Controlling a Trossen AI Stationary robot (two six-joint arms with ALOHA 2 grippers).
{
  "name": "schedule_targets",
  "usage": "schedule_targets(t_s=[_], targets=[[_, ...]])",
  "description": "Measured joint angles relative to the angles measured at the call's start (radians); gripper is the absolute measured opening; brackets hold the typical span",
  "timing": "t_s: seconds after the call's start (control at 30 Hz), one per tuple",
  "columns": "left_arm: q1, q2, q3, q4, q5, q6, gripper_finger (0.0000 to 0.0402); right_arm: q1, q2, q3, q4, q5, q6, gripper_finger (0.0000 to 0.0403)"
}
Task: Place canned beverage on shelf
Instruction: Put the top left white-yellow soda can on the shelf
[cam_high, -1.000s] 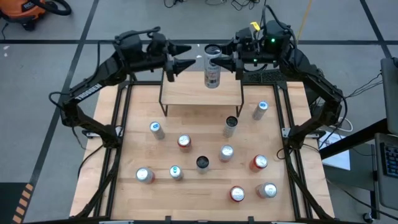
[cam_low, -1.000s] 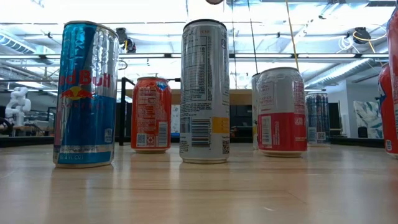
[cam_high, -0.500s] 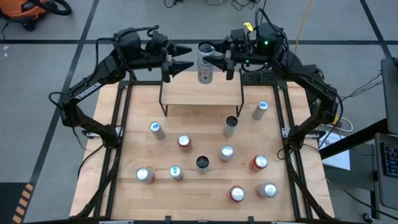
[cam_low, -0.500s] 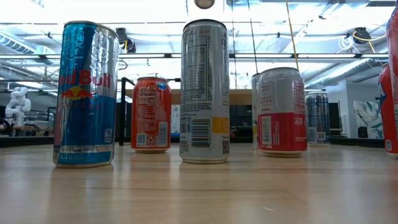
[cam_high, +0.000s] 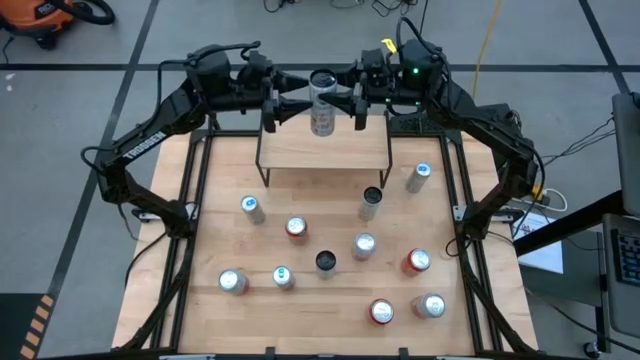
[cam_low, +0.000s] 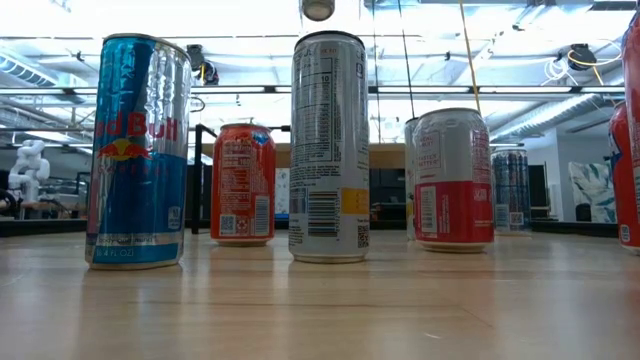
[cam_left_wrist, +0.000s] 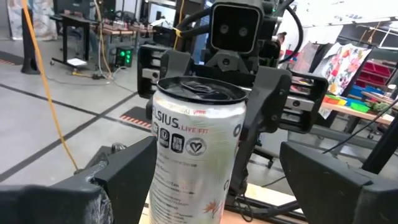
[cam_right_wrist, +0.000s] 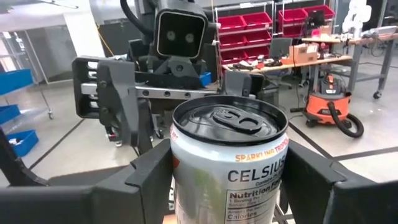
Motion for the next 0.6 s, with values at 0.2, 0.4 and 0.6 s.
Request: schedule_targets(t_s=[0.2, 0.4, 0.6], targets=[[0.024, 0.007, 0.0, -0.046, -0.003, 0.0, 0.0341, 0.0, 0.006, 0.0, 0.013, 0.001, 0.005, 0.0224], [0.027, 0.007, 0.0, -0.092, -0.006, 0.03, 0.0341, 0.0, 0.006, 0.0, 0.011, 0.0, 0.003, 0.0224], [0.027, 0.006, 0.0, -0.106, -0.006, 0.045, 0.0341, -0.001, 0.01, 0.0, -0.011, 0.001, 0.021, 0.0224]])
